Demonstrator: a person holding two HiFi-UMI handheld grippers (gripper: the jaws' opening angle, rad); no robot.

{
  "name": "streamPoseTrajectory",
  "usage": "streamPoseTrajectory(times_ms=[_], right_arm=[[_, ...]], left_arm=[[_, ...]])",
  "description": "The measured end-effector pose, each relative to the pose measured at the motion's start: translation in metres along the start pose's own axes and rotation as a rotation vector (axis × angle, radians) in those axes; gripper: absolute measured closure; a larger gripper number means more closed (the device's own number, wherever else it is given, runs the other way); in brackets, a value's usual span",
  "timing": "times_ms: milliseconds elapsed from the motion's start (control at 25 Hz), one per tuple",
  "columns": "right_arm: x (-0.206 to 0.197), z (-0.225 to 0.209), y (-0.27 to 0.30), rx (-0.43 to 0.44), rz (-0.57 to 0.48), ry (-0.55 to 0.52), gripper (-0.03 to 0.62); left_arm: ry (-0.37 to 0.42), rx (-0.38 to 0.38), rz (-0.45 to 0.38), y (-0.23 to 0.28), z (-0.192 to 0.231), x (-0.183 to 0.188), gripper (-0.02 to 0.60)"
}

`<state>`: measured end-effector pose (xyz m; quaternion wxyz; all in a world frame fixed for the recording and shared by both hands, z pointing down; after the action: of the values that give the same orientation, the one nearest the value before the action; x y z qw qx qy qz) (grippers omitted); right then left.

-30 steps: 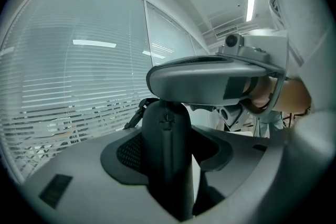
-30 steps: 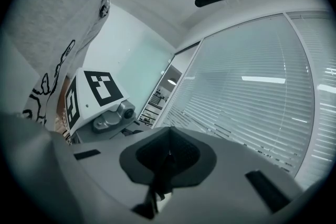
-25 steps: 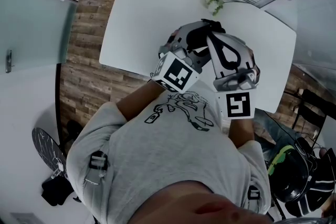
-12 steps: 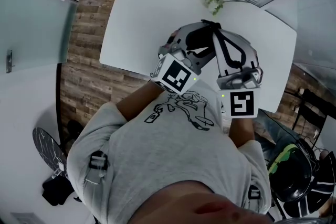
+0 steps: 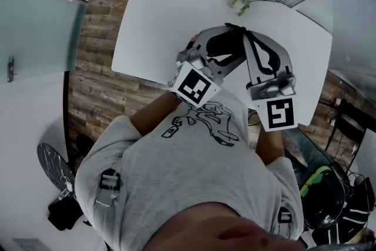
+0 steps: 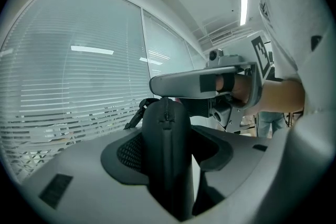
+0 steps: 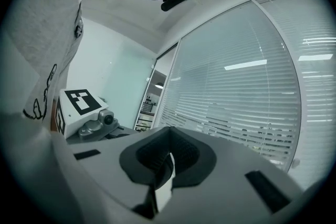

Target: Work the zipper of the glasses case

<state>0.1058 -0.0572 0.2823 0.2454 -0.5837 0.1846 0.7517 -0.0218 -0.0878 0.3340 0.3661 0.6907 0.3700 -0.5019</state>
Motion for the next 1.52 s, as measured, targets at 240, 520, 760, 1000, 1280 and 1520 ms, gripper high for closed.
streamPoseTrajectory(times_ms=[240,520,760,1000,1280,1520], right_arm=[[-0.007,-0.005,-0.002,0.004,-0.006,0.090,0.588],[-0.021,-0.019,-0.009,0.041,-0.030,0.261,0.586],[-0.035,-0.026,-0.008,0.065,-0.047,0.423,0.583],[-0.043,-0.031,-0.007,0.099,-0.068,0.568,0.579],[-0.049,-0.034,-0.008,0.140,-0.100,0.718,0.576],[-0.055,-0.036,-0.006,0.178,-0.134,0.860,0.572]], left_arm=[[-0.010,-0.014,-0.021,-0.002,-0.002,-0.004,0.333],[0.002,-0.034,-0.076,-0.006,-0.002,0.000,0.333],[0.005,-0.047,-0.088,-0.007,-0.001,-0.003,0.333],[0.011,-0.066,-0.124,-0.011,0.000,-0.002,0.333],[0.035,-0.067,-0.166,-0.016,-0.002,0.000,0.333],[0.058,-0.065,-0.194,-0.020,0.001,0.002,0.331]])
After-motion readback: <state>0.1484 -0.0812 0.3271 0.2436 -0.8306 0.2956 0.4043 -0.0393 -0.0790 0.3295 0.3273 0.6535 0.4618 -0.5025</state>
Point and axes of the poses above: the fingertips, and each gripper's own axes: y forward along the fingers, z to its left, x out of its top, the point moved 10 cm from there along -y, backward along the fingers
